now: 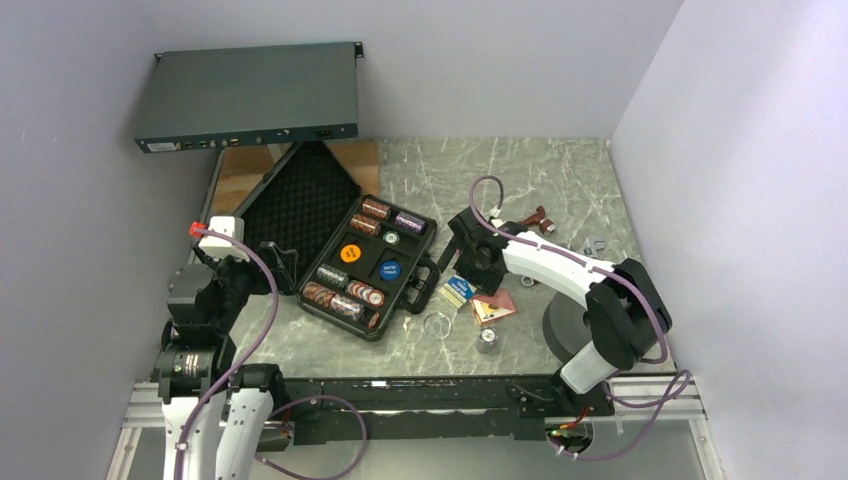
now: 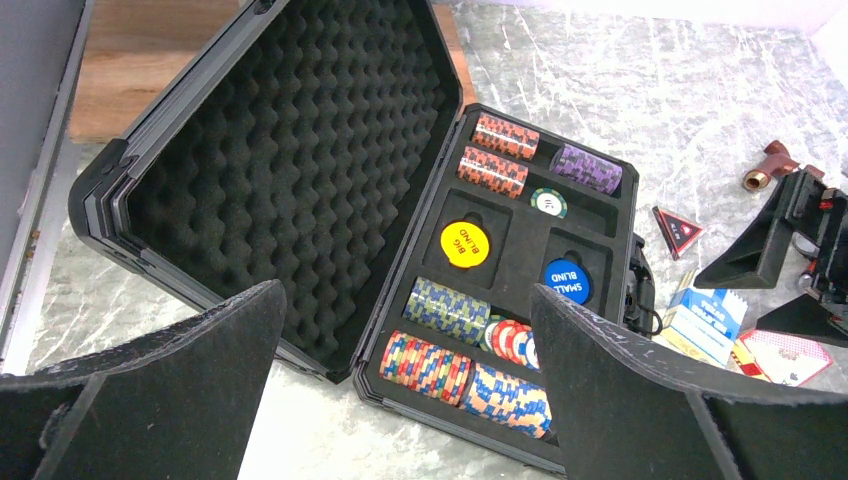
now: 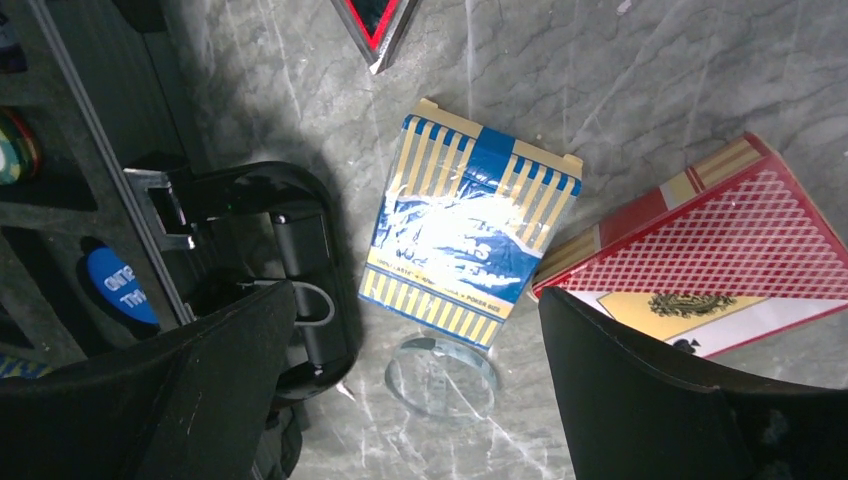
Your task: Pack up texas hold em set
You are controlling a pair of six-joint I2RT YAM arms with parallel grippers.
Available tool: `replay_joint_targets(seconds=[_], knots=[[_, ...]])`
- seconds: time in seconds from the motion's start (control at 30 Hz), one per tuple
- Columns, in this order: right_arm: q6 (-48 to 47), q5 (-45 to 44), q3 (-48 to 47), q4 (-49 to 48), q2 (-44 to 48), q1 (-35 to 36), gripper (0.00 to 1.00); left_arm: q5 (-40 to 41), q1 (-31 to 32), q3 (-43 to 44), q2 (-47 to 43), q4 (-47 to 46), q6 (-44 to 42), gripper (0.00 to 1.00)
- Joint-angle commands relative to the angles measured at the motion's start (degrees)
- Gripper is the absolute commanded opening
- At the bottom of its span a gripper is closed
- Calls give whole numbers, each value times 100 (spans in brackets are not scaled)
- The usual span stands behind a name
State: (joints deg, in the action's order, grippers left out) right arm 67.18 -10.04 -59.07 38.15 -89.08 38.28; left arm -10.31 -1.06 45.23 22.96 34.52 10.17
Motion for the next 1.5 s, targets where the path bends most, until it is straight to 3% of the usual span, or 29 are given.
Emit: replay_joint_targets(seconds=[0.0, 0.53, 1.23, 1.47], knots=[[225, 94, -18, -136, -287, 39, 95, -94, -26, 12, -90, -217, -18, 99], [206, 335, 37, -222, -670, 92, 83, -108, -26, 3, -108, -225, -19, 99], [228, -125, -192, 225, -149, 552, 85, -82, -26, 7, -111, -213, -21, 99], [-324, -499, 46, -81, -191, 449, 86, -77, -26, 12, -99, -207, -16, 99]])
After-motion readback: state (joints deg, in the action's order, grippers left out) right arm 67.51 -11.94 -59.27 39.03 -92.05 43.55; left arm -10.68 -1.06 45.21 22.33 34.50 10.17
